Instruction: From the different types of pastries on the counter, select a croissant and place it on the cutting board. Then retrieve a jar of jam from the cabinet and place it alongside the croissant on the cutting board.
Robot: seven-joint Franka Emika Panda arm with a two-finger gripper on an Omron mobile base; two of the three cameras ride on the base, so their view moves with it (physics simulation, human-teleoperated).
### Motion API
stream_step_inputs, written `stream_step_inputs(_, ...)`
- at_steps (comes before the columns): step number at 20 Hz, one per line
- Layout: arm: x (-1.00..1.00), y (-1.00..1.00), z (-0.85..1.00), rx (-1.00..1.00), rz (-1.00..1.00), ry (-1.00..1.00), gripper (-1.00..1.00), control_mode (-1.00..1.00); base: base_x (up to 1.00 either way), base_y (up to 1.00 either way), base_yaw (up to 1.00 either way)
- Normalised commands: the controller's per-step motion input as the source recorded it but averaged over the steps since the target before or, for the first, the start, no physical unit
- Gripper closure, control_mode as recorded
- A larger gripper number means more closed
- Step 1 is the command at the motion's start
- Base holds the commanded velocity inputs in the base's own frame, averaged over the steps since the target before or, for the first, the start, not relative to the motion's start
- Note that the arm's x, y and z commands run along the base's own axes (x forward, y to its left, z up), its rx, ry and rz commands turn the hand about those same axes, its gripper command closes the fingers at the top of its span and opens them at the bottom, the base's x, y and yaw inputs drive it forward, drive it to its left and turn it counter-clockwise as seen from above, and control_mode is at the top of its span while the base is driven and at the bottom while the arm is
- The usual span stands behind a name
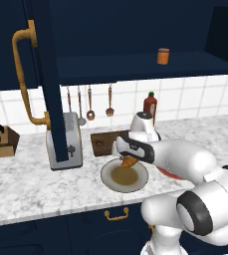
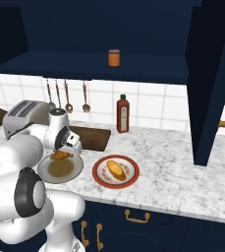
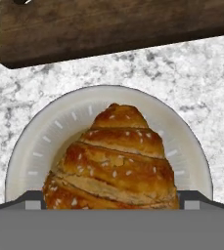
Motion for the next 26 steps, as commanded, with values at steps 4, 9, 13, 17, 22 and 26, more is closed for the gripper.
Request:
stream_step_inputs(4, 0.01, 0.0, 0.02, 0.0, 0.0, 0.02, 1.0, -1.0, 0.0, 0.0, 0.0)
stream_step_inputs(9, 0.64, 0.0, 0.28, 0.0, 0.0, 0.16, 1.0, -1.0, 0.0, 0.0, 0.0)
stream_step_inputs(13, 0.83, 0.0, 0.6, 0.0, 0.02, 0.02, 1.0, -1.0, 0.0, 0.0, 0.0)
stream_step_inputs(17, 0.94, 0.0, 0.31, 0.0, 0.06, 0.0, 1.0, -1.0, 0.0, 0.0, 0.0)
stream_step_inputs(22, 0.22, 0.0, 0.01, 0.0, 0.0, 0.0, 1.0, -1.0, 0.0, 0.0, 0.0)
stream_step_inputs(26, 1.0, 0.0, -0.06, 0.0, 0.0, 0.0, 1.0, -1.0, 0.0, 0.0, 0.0)
